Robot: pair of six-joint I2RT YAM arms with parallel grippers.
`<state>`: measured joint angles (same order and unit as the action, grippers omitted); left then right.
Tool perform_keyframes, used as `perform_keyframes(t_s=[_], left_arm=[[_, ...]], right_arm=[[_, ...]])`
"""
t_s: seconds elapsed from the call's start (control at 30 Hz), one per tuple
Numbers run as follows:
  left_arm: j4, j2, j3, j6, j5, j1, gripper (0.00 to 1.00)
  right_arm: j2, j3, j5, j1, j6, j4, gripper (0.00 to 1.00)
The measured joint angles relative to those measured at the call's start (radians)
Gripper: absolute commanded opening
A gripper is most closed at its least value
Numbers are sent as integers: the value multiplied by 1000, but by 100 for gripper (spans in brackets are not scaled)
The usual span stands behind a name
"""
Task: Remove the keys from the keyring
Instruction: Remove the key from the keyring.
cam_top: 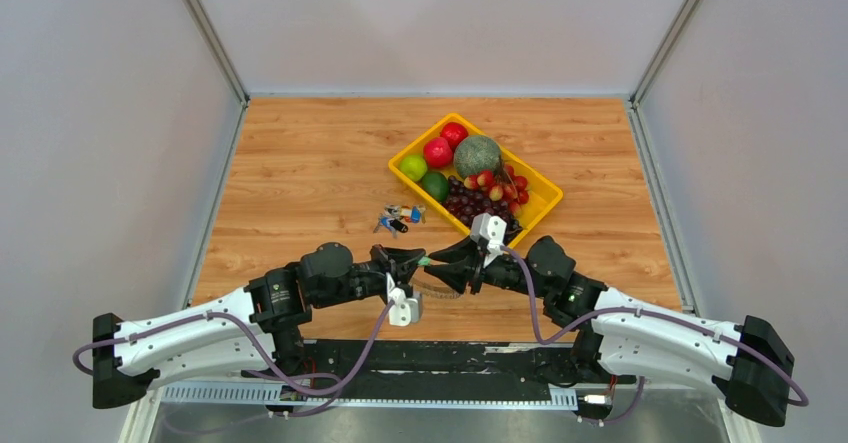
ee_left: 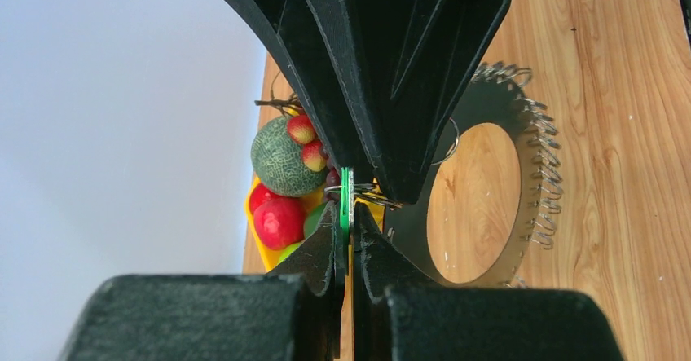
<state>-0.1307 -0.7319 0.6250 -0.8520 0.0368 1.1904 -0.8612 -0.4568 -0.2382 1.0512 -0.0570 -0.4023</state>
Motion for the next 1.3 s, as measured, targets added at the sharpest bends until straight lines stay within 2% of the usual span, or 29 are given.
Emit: perform_keyframes(t_s=[0.5,0.83,1.17,1.2,1.27,1.3], left_arm=[[-7,10,-10,-31,19,0,0],[-8,10,-10,-40,37,0,0],[-19,12,-11,-56,50,0,0],[-20,13,-11,-57,53,0,0],[-22,14,-11,-61,56,0,0],[-23,15,-11,-63,58,0,0]], right_arm=[[50,47,-2,-15,-13,-15,37],[12,47,-91,-19,-13,-32,35],[-32,47,-150,-19,-16,-68,19],[-33,47,-151,-19,-17,-71,17],[-33,47,-154,-19,-22,-77,2],[-33,47,-154,-19,-28,-87,0]])
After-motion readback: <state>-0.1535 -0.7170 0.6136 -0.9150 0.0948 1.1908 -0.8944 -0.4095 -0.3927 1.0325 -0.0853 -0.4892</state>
